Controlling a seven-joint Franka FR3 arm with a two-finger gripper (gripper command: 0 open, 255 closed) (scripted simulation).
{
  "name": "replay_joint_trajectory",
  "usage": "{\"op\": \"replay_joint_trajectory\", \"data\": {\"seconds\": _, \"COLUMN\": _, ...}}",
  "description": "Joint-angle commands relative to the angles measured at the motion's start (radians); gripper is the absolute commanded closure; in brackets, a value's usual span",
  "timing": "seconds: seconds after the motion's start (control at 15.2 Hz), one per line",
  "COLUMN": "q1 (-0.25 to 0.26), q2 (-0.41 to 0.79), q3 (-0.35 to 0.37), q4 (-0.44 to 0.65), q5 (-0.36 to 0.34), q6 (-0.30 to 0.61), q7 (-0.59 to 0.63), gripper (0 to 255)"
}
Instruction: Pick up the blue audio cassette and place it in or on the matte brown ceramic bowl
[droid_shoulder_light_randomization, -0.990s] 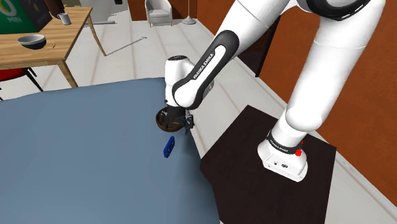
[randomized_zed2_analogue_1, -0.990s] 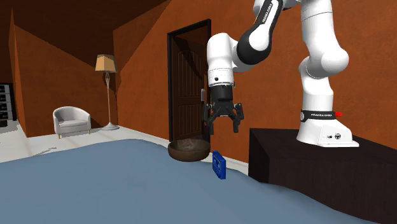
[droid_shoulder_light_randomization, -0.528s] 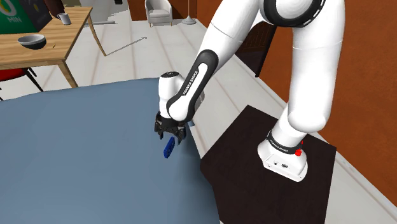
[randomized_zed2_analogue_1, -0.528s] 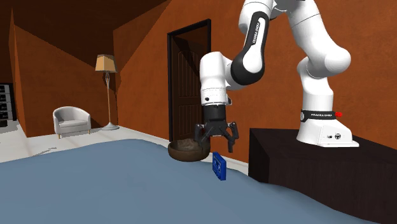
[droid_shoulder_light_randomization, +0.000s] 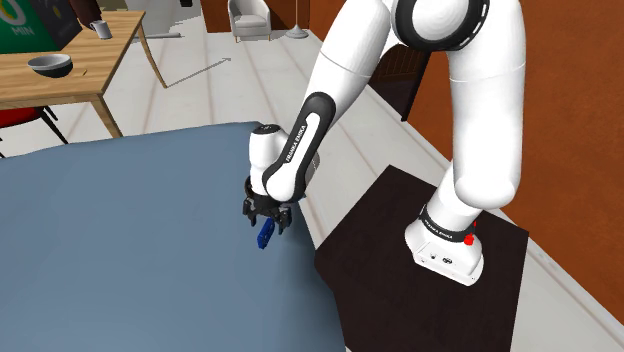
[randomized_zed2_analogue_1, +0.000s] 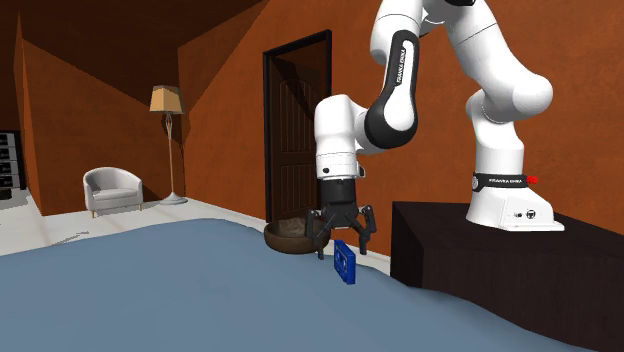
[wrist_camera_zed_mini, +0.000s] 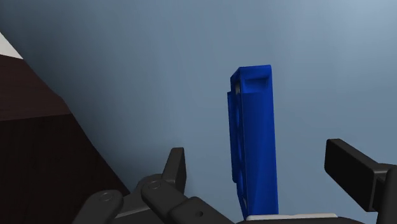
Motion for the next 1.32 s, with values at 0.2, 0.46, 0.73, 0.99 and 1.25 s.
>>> {"op": "replay_joint_trajectory", "data": {"seconds": 0.2, "q1": 0.0, "q2": 0.001, "q3": 0.0, "q4": 0.0, "q5": 0.0, "q6": 0.001, "q7": 0.0, "gripper": 0}}
{"op": "replay_joint_trajectory", "data": {"seconds": 0.46, "q1": 0.0, "q2": 0.001, "q3": 0.0, "q4": 0.0, "q5": 0.0, "q6": 0.001, "q7": 0.0, "gripper": 255}}
{"op": "replay_joint_trajectory", "data": {"seconds": 0.73, "q1": 0.0, "q2": 0.001, "q3": -0.001, "q4": 0.0, "q5": 0.0, "q6": 0.001, "q7": 0.0, "gripper": 255}}
{"op": "replay_joint_trajectory", "data": {"seconds": 0.99, "q1": -0.004, "q2": -0.014, "q3": 0.005, "q4": -0.003, "q5": 0.004, "q6": -0.01, "q7": 0.0, "gripper": 255}}
{"op": "replay_joint_trajectory", "data": {"seconds": 1.25, "q1": -0.023, "q2": -0.072, "q3": 0.028, "q4": -0.016, "q5": 0.022, "q6": -0.055, "q7": -0.004, "gripper": 255}}
